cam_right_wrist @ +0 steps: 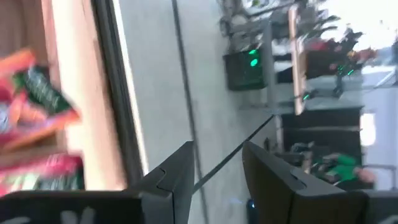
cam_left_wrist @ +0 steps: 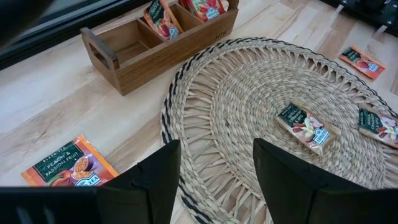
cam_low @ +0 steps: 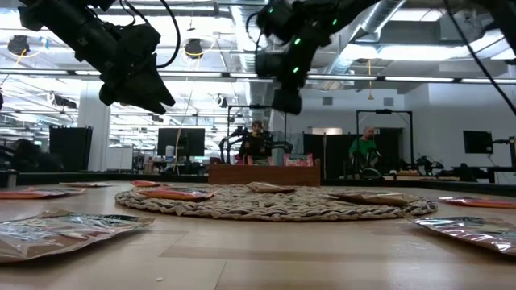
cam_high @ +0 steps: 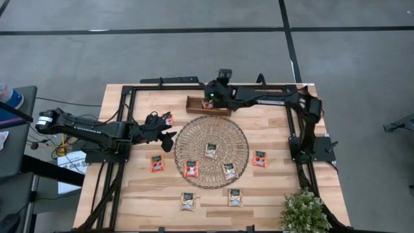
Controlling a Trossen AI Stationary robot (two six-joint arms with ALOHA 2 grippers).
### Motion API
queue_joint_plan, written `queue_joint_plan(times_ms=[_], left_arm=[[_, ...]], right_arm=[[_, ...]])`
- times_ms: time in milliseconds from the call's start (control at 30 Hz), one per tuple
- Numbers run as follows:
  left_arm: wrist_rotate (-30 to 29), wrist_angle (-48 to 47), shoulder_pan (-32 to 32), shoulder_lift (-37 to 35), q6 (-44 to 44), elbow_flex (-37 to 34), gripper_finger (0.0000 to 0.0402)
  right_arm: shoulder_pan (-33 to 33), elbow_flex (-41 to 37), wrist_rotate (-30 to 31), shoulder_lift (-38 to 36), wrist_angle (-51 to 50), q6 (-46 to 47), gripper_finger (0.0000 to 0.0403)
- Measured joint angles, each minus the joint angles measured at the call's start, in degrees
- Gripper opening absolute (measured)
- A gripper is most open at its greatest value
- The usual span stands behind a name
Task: Pick & Place Tea
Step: Put the orange tea bag into the middle section of the wooden organizer
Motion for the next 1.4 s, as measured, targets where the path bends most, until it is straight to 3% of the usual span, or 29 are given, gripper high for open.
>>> queue_joint_plan(times_ms=[100,233,300,567,700,1067,1400], left_arm=[[0.0,0.0,0.0,0.0,0.0,0.0,0.0193],[0.0,0.0,0.0,0.0,0.0,0.0,0.0193],[0.0,0.1,0.0,0.0,0.0,0.0,0.0193],[0.2,0.1,0.0,0.0,0.0,0.0,0.0193],[0.2,0.4,0.0,0.0,0.6,0.0,0.0193],[0.4,1.3,0.0,0.0,0.7,0.0,0.0193],[0.4,2.0,0.0,0.0,1.1,0.0,0.0193]], right_arm=[[-1.0,0.0,-6.8,-3.9,-6.5,6.8,0.0125],[-3.3,0.0,-29.9,-6.3,-7.7,8.5,0.0125],[-4.2,0.0,-36.9,-5.7,-6.2,6.1,0.0125],[-5.4,0.6,-36.8,3.5,-2.0,-6.8,0.0136],[-5.9,4.0,-37.0,7.7,-2.4,-7.4,0.0147],[-8.4,17.0,-41.8,16.0,-16.1,-7.4,0.014],[-8.9,19.0,-41.8,18.1,-18.9,-8.8,0.0138]])
